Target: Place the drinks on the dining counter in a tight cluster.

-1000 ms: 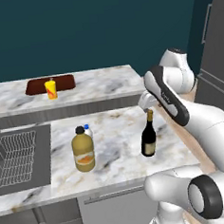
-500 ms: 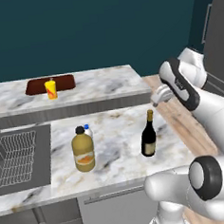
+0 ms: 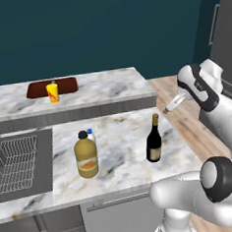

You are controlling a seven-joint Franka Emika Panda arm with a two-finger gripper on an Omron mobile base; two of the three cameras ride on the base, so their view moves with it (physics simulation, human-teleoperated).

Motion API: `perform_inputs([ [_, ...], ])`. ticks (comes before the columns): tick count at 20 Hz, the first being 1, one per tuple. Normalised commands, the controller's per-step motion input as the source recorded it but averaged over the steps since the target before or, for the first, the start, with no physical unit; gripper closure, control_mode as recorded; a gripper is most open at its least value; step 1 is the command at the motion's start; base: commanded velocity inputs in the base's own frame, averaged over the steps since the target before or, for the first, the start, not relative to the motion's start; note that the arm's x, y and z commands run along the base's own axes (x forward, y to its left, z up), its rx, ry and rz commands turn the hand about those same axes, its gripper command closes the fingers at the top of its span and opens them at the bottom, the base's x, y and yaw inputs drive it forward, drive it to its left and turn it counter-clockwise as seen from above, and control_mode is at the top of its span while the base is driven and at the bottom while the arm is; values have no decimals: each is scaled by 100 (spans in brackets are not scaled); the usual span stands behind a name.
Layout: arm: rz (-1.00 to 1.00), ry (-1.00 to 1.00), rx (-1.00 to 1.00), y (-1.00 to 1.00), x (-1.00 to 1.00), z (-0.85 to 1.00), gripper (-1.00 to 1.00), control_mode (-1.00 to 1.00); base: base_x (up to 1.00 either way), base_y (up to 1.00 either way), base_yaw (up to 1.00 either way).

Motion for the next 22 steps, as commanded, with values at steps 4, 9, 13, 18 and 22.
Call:
perform_inputs([
  [4,28,-18,22,-6,-21,-17,-100,-100,0,0,0],
  [9,29,-13,22,-10,-12,-17,-100,-100,0,0,0],
  [13,29,-6,20,0,-2,-21,-100,-100,0,0,0],
  [18,19,-1,13,2,-5,-13,-100,-100,0,0,0],
  [22,4,-6,0,2,-6,0,-100,-100,0,0,0],
])
